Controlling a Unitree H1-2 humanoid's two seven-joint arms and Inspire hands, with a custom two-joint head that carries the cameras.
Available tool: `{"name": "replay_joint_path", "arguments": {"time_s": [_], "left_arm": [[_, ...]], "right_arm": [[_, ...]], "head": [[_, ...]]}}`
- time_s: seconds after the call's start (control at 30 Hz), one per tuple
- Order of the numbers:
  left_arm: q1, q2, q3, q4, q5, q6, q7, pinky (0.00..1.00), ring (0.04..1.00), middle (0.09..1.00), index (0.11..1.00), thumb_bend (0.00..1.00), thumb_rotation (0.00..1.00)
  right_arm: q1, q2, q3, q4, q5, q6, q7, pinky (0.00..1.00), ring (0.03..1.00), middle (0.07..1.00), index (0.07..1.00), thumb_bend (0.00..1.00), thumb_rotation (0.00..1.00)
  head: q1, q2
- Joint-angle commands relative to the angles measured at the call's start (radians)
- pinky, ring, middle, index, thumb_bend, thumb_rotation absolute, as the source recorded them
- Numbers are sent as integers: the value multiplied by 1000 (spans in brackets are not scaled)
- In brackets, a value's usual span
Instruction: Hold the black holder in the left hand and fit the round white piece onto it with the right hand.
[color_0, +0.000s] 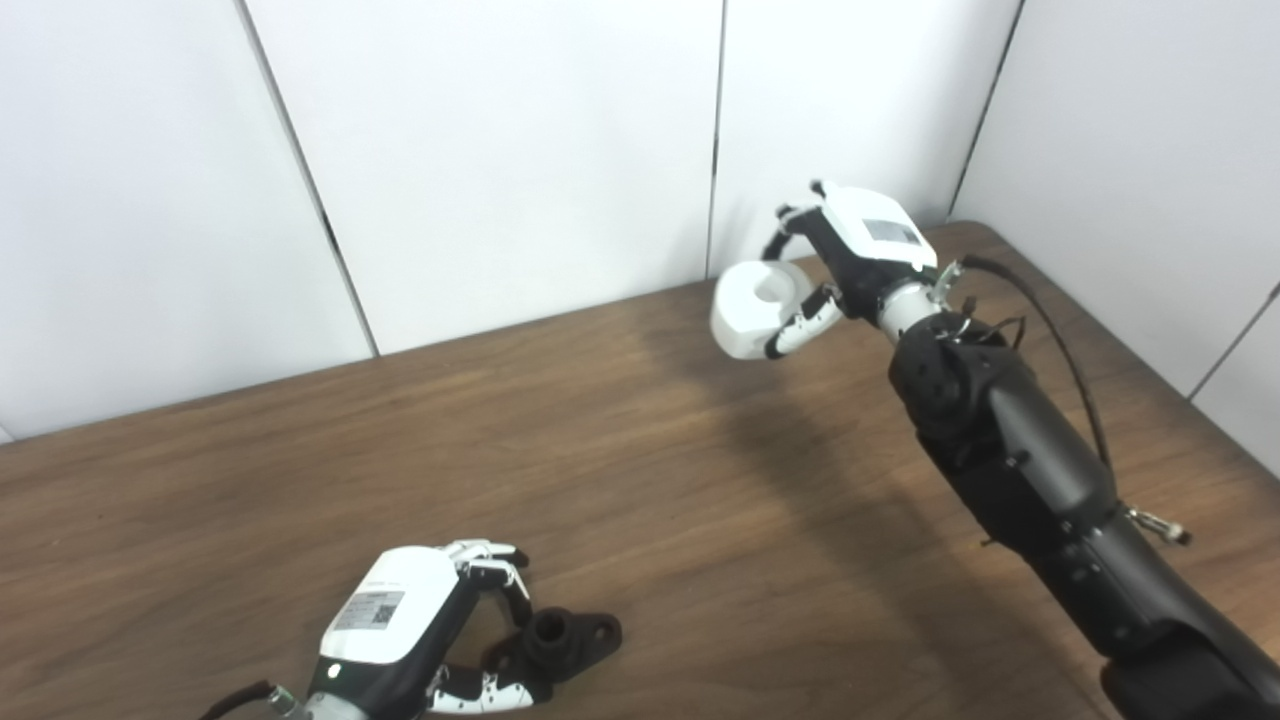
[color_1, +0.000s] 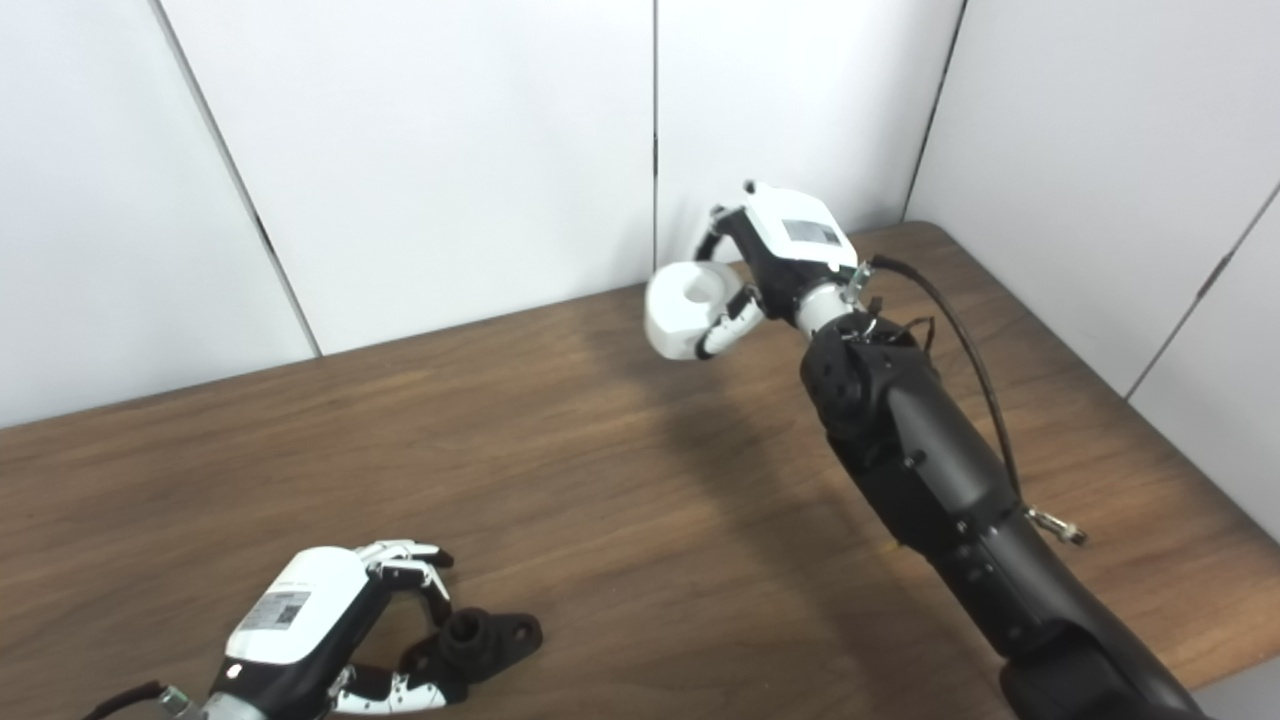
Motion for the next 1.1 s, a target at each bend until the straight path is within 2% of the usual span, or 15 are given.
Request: {"name": "replay_joint_path", "arguments": {"time_s": [0.0, 0.13, 0.27, 0.47, 0.63, 0.77, 1.07], "left_arm": [[23, 8, -15, 18, 30, 42, -51, 764, 829, 793, 488, 517, 46], [23, -6, -22, 17, 41, 56, -53, 774, 834, 796, 488, 517, 46], [21, -27, -34, 22, 62, 76, -51, 774, 838, 800, 488, 517, 47], [17, -56, -51, 23, 79, 102, -58, 801, 848, 804, 488, 517, 46], [9, -73, -70, 18, 112, 129, -69, 795, 853, 809, 489, 517, 48], [6, -84, -81, 21, 128, 142, -70, 788, 853, 808, 489, 517, 48], [-1, -97, -88, 38, 128, 149, -57, 798, 854, 805, 488, 517, 48]], "right_arm": [[-41, 7, -32, -105, -56, 3, 115, 999, 988, 856, 487, 521, 155], [-53, 32, -45, -223, -117, 2, 297, 899, 944, 844, 485, 523, 152], [-68, 67, -50, -324, -163, 2, 467, 867, 918, 841, 485, 523, 151], [-79, 147, -74, -422, -193, 2, 629, 870, 912, 838, 485, 524, 148], [-73, 182, -59, -475, -218, -2, 725, 860, 917, 847, 485, 525, 145], [-46, 209, -46, -503, -234, -12, 759, 841, 909, 854, 485, 525, 145], [29, 278, -31, -496, -214, -28, 716, 929, 935, 863, 483, 524, 143]], "head": [[11, 3], [46, 11], [99, 27], [161, 52], [193, 70], [207, 73], [223, 83]]}}
